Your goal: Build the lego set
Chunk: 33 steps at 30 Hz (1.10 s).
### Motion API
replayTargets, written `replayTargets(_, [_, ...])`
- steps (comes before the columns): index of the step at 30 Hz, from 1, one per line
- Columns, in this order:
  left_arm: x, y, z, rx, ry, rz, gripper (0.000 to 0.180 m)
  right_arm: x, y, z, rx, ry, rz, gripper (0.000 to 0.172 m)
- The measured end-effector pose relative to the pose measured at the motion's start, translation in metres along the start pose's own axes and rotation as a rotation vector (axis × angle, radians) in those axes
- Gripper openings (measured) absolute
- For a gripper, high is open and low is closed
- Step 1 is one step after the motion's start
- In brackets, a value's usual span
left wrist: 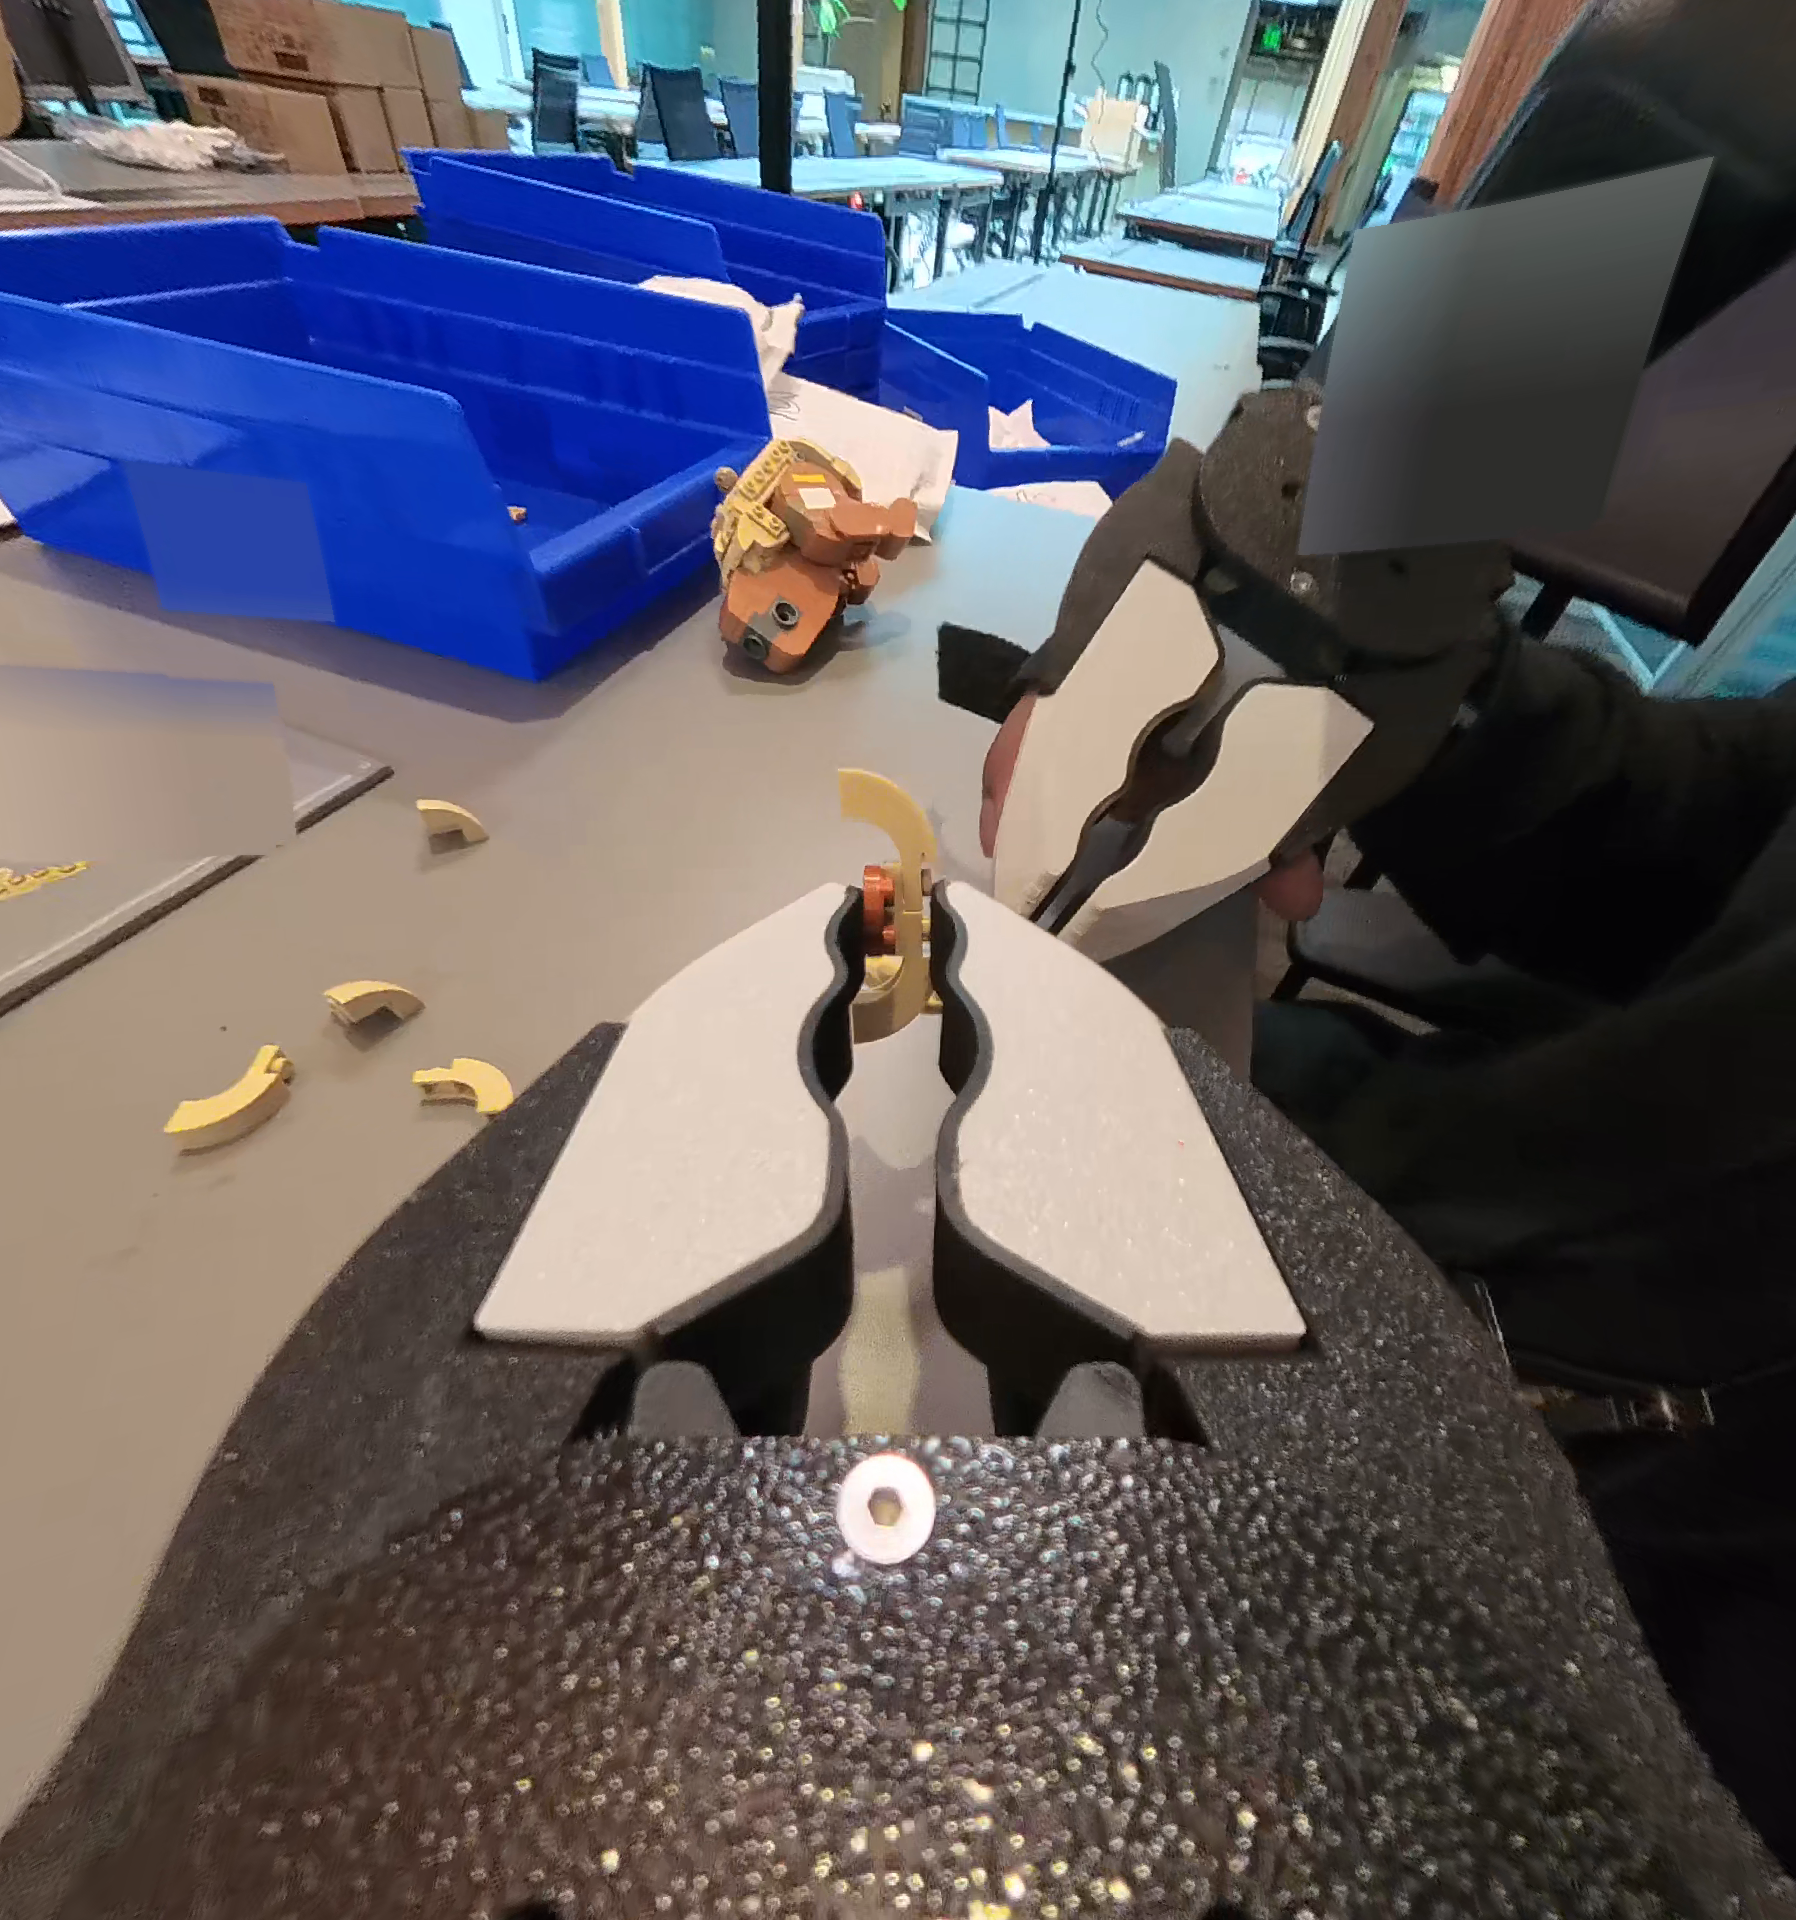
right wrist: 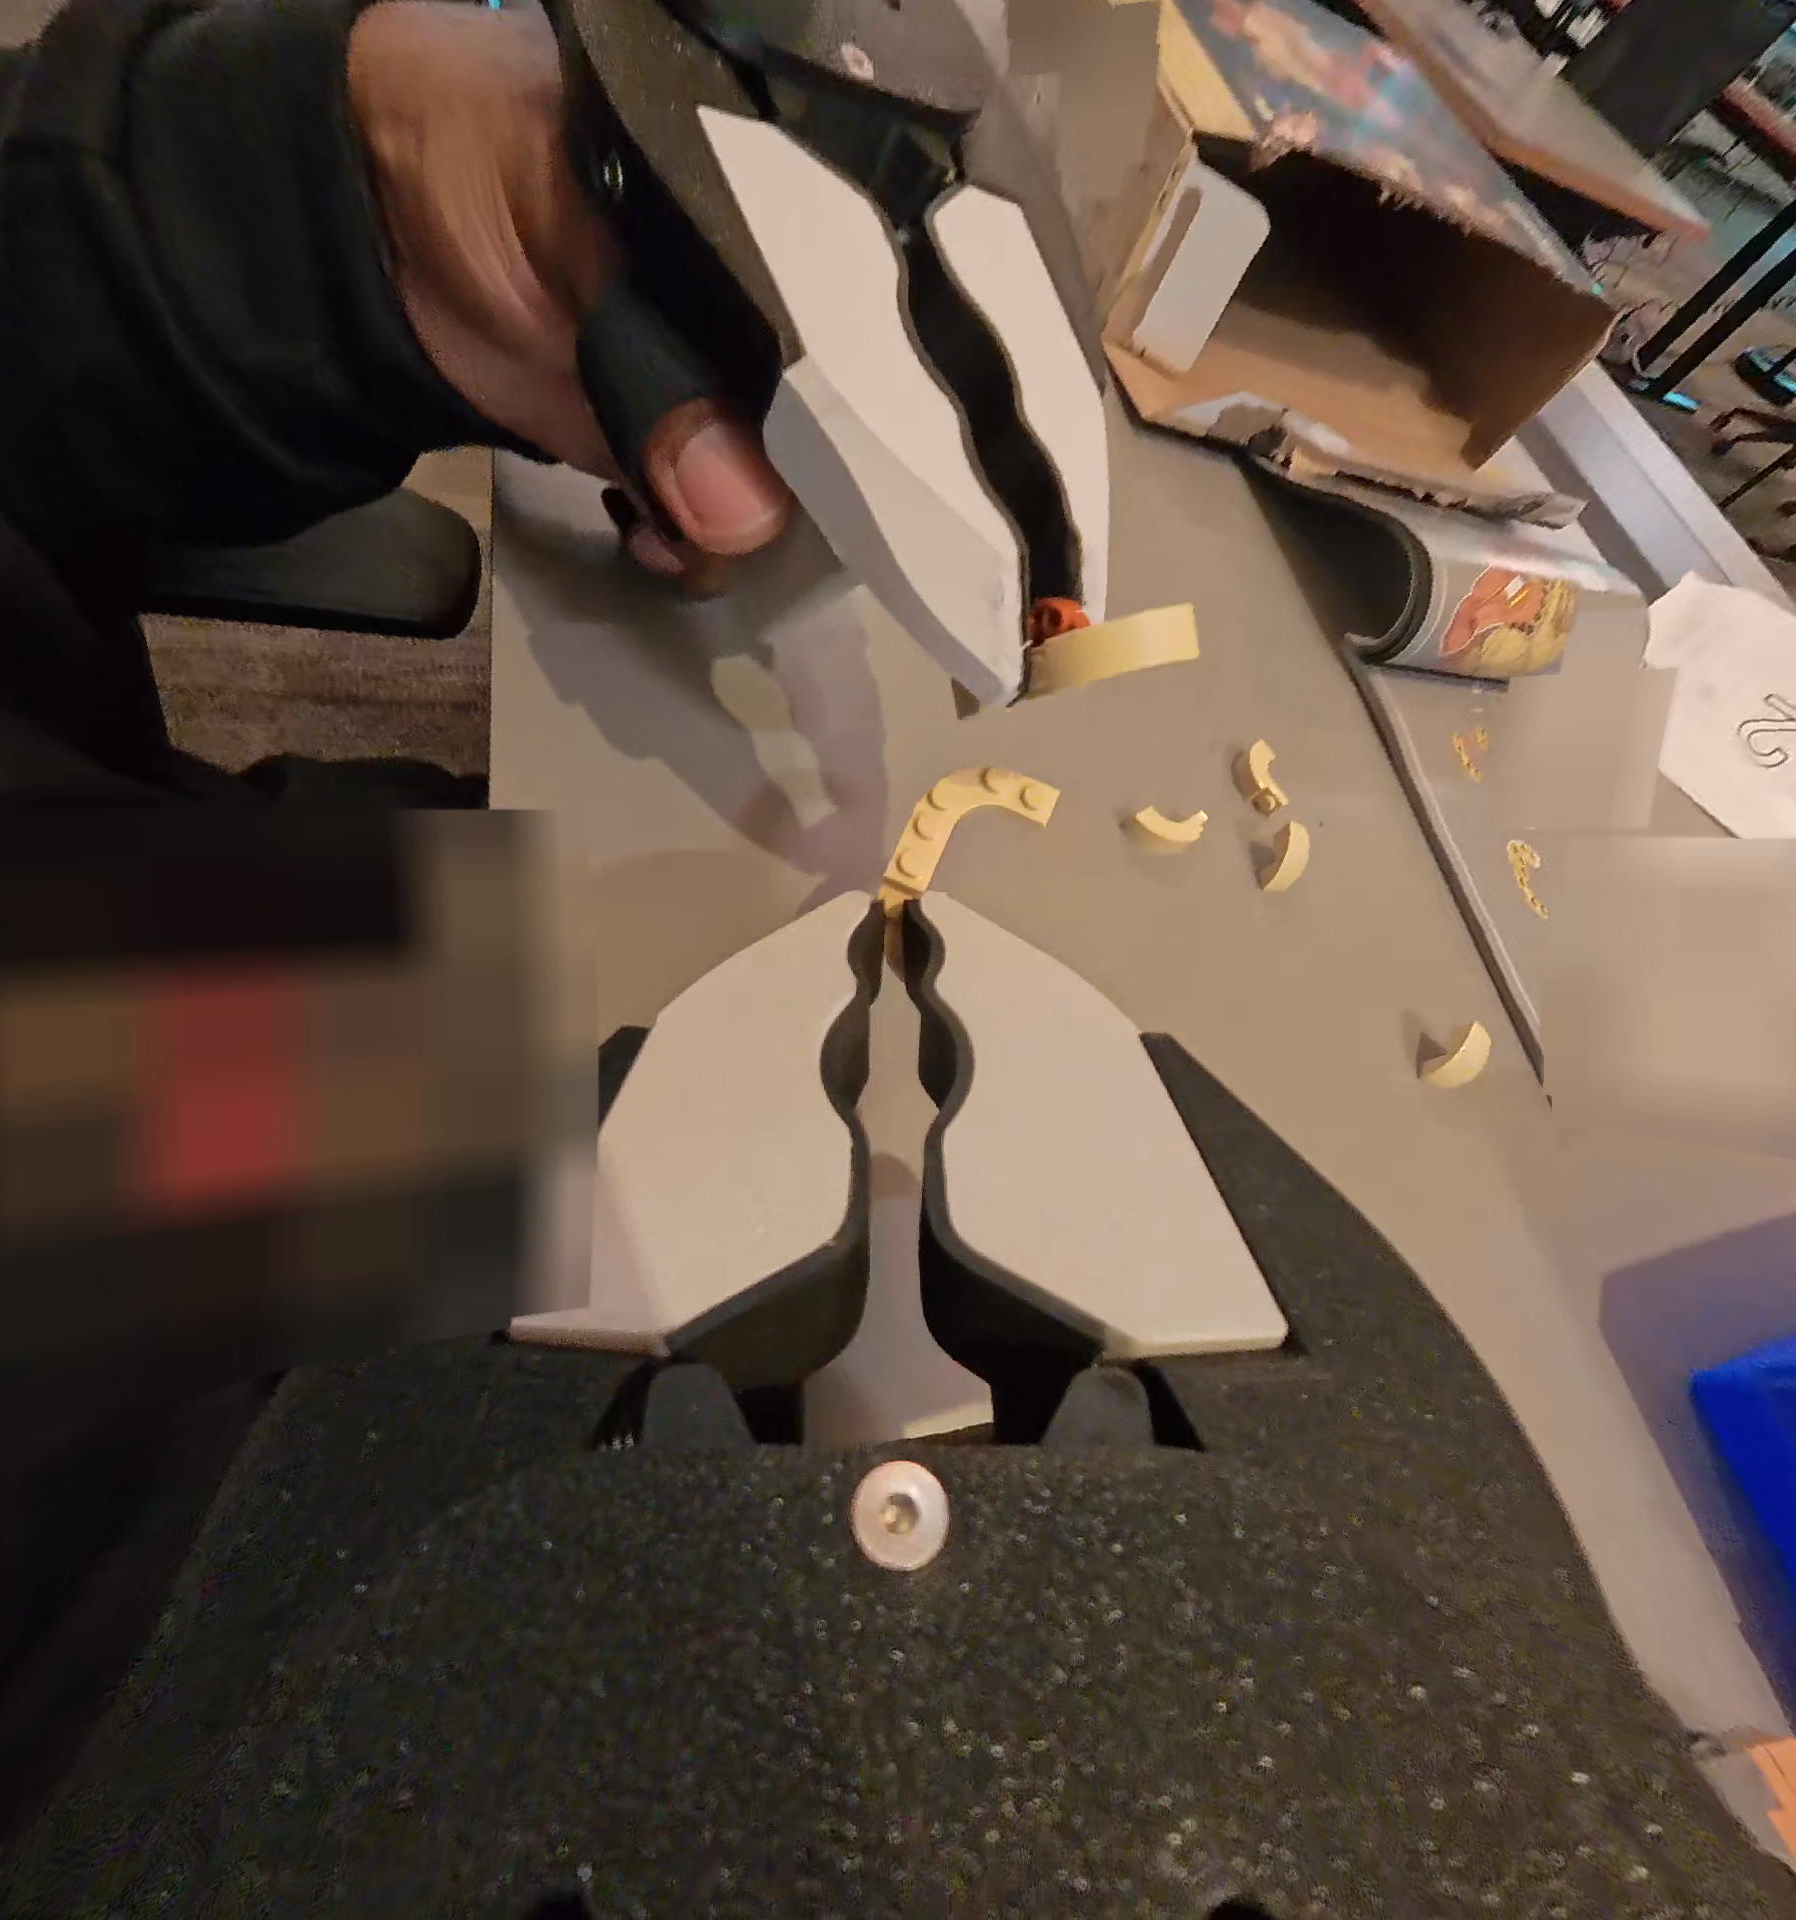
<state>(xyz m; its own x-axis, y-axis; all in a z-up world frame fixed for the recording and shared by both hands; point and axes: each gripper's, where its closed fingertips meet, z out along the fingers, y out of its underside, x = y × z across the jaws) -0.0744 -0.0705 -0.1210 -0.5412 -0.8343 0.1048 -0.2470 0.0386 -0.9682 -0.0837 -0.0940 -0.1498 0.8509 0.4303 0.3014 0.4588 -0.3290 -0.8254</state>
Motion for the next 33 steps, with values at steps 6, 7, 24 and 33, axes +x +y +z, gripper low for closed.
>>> replayTargets(6, [0.002, -0.031, -0.014, 0.279, 0.061, -0.188, 0.011, 0.01, -0.018, -0.007, 0.185, 0.051, 0.101, 0.0])
replayTargets(7, [0.0, -0.038, -0.019, 0.355, 0.083, -0.245, 0.011, 0.012, -0.022, -0.01, 0.233, 0.045, 0.143, 0.0])
replayTargets(24, [-0.005, -0.039, -0.03, 0.385, 0.112, -0.306, 0.011, 0.011, 0.021, 0.029, -0.12, -0.018, 0.13, 0.02])
replayTargets(33, [0.005, -0.042, -0.042, 0.424, 0.193, -0.271, 0.01, 0.006, 0.025, 0.067, -0.346, -0.077, 0.234, 0.021])
